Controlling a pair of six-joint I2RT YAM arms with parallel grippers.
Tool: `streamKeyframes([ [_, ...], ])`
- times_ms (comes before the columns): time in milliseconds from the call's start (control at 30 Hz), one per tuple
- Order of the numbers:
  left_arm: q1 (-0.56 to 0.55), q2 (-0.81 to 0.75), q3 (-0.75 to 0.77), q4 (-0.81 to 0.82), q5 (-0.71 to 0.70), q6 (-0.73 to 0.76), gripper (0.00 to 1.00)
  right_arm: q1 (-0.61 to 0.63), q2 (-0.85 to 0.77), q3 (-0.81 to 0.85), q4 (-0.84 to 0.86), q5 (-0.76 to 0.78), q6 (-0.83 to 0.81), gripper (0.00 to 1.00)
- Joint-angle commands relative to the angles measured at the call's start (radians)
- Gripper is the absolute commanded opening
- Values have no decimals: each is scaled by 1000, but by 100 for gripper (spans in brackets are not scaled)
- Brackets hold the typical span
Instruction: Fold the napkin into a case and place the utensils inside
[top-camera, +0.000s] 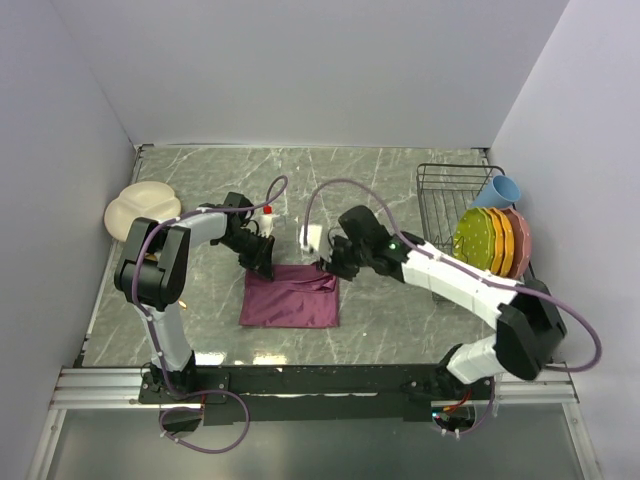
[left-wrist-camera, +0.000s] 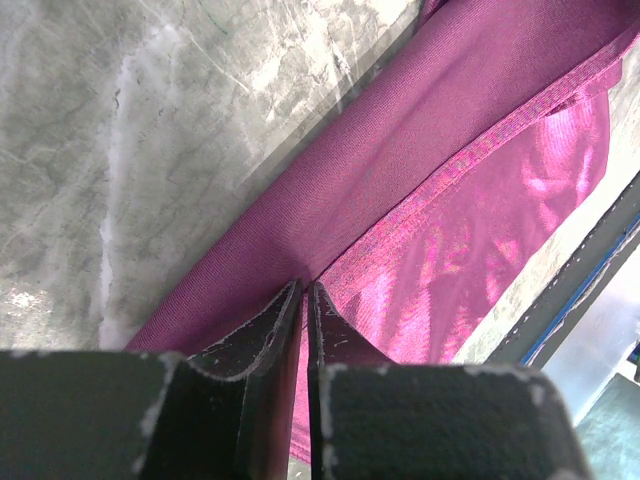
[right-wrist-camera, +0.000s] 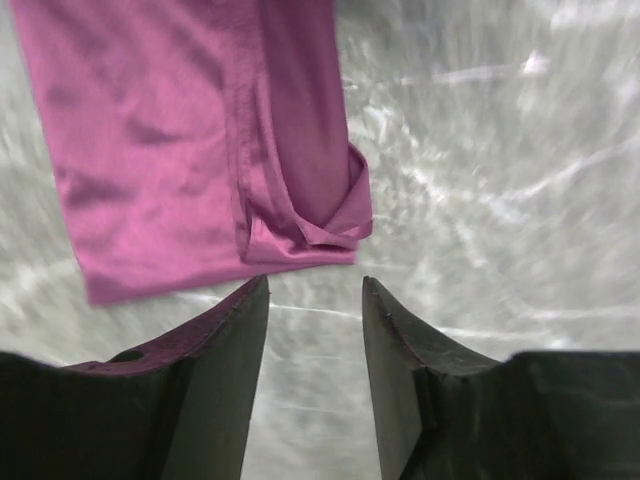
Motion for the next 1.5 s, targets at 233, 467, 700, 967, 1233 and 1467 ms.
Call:
streamKeyframes([
  [233, -14, -18, -42, 35, -48, -7, 15, -207, 328, 301, -118, -80, 767, 46],
  [467, -14, -24, -44, 40, -50, -13, 15, -259, 465, 370, -192, -189, 890, 47],
  [700, -14, -32, -50, 44, -52, -15, 15, -267, 542, 390, -215, -252, 945, 46],
  [967, -14, -45, -55, 49, -56, -27, 15, -271, 551, 392, -235, -304, 949, 19],
  [1233, -2, -186, -99, 80, 16, -81, 32, -244, 522, 338, -265, -243, 838, 0],
  [1467, 43, -329, -121, 141, 42, -145, 50, -199, 574, 324, -273, -152, 762, 0],
])
